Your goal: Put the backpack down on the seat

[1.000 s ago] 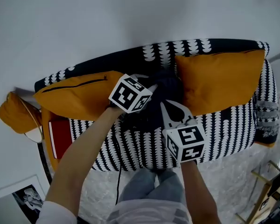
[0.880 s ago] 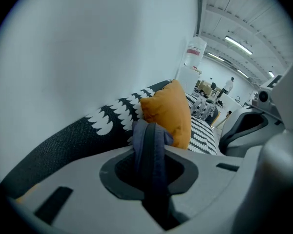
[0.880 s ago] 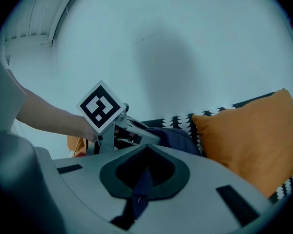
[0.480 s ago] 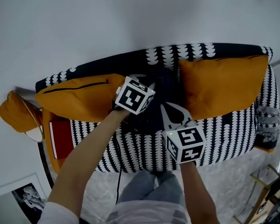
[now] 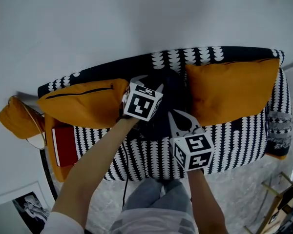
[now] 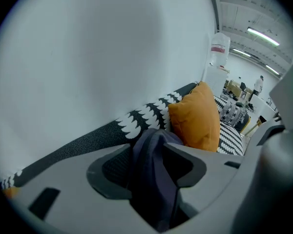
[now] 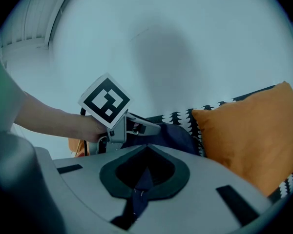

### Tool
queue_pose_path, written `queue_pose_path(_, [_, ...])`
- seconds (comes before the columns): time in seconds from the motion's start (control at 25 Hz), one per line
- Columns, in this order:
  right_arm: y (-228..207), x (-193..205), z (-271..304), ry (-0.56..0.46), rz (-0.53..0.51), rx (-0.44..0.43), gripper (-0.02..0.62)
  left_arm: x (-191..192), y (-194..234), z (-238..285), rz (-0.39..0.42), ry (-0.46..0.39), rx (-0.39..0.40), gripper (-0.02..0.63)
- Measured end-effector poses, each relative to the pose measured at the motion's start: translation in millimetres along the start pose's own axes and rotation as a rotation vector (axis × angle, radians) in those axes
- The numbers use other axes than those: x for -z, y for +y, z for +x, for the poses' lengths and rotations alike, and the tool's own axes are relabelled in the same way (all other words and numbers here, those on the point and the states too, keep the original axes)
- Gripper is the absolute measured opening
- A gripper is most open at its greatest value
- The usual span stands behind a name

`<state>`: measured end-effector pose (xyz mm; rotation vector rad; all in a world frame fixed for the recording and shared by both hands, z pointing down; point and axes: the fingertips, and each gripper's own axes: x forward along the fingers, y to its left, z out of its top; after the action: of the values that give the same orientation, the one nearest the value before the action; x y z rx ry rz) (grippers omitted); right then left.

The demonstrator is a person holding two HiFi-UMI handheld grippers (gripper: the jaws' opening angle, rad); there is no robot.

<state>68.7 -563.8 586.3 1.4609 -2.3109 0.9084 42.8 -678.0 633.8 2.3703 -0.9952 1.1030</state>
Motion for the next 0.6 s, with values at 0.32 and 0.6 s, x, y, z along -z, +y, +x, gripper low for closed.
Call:
queue_pose_path(0.32, [2.7, -17.1, -13.9, -0.025, 0.012, 0.004, 0.002, -8.1, -6.4, -28.5, -0.051, -0.030, -0.018, 0.186])
queue_pose_path(0.6, [15.2, -31.2, -35.7, -0.048, 0.002, 0.004, 0.002, 0.1, -35.3, -60.6, -0.082, -0.045, 0.039, 0.186])
